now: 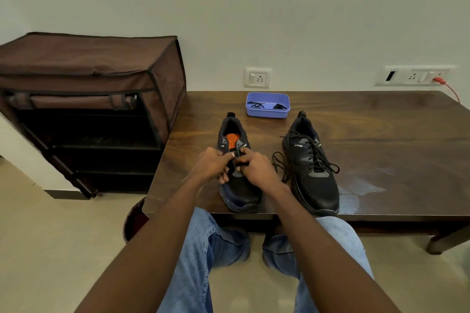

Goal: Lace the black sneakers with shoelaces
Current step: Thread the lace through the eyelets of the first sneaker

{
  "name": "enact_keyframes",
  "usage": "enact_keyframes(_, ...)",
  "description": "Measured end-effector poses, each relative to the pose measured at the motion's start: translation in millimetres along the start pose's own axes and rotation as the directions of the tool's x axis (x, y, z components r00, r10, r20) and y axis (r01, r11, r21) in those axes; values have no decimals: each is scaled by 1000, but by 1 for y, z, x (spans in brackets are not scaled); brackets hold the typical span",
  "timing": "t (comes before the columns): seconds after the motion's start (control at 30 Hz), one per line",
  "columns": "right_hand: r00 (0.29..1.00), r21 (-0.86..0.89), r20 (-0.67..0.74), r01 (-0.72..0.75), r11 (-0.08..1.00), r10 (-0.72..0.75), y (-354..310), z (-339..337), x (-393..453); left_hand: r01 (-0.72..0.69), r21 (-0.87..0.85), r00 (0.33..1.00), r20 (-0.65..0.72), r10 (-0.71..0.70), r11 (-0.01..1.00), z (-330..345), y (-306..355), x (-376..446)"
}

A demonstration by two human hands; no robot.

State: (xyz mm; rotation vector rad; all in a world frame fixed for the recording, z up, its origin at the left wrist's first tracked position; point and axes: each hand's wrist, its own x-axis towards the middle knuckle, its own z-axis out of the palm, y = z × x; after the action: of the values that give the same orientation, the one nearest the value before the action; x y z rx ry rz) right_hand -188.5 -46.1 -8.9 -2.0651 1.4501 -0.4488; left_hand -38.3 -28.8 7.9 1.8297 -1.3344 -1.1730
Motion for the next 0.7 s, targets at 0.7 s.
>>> enact_keyframes(0.7,756,733,-217,-292,615,618,-1,-11,-10,-11,9,999,-39,12,1000,-2,1,-6)
